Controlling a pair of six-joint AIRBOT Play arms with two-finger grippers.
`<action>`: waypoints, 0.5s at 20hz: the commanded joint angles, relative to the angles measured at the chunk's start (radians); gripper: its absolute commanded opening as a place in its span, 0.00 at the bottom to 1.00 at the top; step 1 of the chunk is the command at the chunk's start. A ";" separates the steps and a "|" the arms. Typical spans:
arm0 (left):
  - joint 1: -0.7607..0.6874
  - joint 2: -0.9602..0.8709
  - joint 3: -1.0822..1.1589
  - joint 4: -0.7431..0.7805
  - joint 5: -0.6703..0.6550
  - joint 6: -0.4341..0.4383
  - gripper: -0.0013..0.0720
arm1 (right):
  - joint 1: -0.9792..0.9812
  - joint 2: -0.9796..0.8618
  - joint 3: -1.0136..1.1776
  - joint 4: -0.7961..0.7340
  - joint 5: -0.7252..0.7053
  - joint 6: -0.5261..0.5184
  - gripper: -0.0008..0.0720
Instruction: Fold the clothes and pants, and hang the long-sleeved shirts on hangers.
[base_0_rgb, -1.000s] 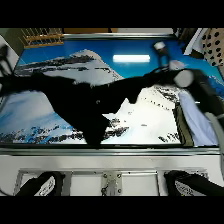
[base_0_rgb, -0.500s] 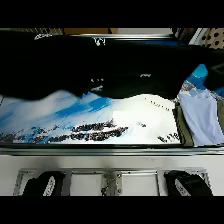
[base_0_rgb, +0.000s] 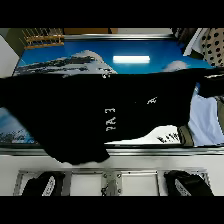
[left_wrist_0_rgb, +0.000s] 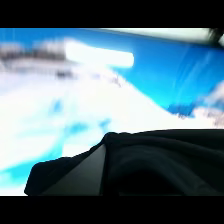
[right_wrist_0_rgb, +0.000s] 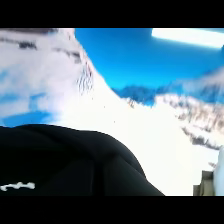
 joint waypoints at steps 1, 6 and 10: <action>0.001 -0.196 -0.193 -0.002 0.051 0.002 0.03 | 0.004 -0.221 0.000 0.011 0.065 0.063 0.03; 0.001 -0.625 -0.186 -0.089 0.360 0.072 0.03 | 0.003 -0.636 0.033 0.005 -0.201 -0.015 0.03; 0.004 -0.873 0.055 -0.129 0.324 0.072 0.66 | 0.001 -0.762 0.117 0.012 -0.435 -0.014 0.60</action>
